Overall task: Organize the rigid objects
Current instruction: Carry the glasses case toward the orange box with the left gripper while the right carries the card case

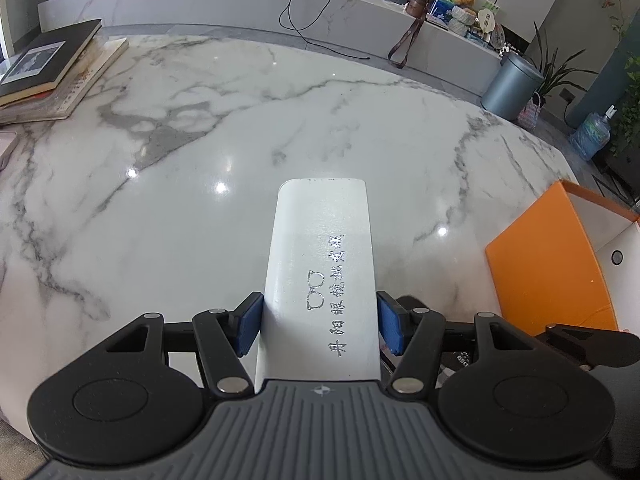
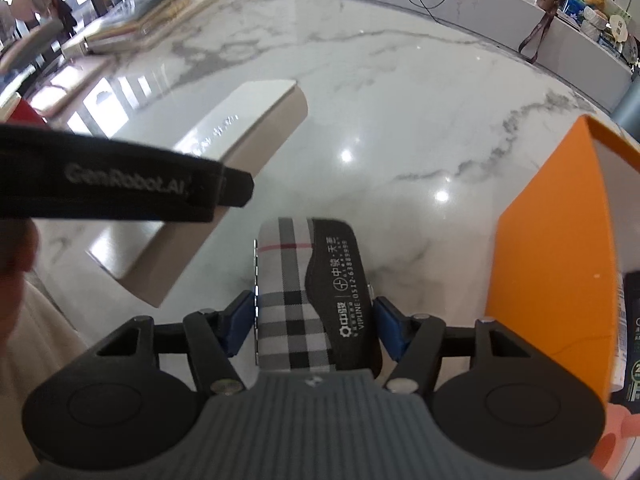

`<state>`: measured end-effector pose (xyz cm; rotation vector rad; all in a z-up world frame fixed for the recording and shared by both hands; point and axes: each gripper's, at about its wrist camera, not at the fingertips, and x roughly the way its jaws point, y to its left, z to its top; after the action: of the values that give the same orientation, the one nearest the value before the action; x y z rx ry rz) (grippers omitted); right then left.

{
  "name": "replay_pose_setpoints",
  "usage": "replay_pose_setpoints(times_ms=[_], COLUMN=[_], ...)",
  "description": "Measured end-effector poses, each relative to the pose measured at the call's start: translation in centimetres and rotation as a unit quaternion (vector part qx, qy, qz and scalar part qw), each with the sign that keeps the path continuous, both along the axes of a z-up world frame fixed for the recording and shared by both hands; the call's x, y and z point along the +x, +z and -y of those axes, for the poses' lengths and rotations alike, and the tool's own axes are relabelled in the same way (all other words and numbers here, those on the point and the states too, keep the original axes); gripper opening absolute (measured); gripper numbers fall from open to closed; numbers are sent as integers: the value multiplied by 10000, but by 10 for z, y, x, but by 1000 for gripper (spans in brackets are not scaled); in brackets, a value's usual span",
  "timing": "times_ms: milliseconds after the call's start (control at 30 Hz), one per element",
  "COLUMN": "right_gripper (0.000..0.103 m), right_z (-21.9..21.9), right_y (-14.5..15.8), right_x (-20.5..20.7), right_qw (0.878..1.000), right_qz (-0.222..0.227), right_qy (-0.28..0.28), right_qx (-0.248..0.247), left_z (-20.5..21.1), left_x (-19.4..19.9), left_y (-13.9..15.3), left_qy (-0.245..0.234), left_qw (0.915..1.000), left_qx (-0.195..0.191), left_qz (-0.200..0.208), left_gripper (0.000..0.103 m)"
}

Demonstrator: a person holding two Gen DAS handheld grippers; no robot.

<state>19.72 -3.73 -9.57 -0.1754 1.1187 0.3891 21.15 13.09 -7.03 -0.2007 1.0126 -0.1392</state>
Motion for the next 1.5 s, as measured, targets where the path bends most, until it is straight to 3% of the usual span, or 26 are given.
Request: replay_pose_setpoints(times_ms=[267,333,367,700,1000,1167,1500], right_gripper=[60,19,16,15,23,20,18], right_z=[22,31,32,38,27,25,54], right_y=[29,38,41,35,17,11,63], right_x=[-4,-6,-6,-14,-12,-11,-30], right_qw=[9987,9971,9973,9969,9988,9986,9944], right_qz=[83,90,103,35,-47,-23,594], right_qy=[-177,-220,-313,-306,-234,-237,-392], right_qx=[472,728,664,718,424,482,784], left_z=[0,2,3,12,19,17,24], left_x=[-10,-13,-14,-26,-34,-34,-47], left_y=[9,11,12,14,6,4,39], left_qy=[87,82,77,2,-25,-1,41], left_qw=[9999,9999,9999,9999,9997,9997,9998], left_qx=[-82,-79,-85,-89,8,19,-167], left_qz=[19,17,11,-114,-222,-244,132], left_gripper=[69,69,69,69,69,69,69])
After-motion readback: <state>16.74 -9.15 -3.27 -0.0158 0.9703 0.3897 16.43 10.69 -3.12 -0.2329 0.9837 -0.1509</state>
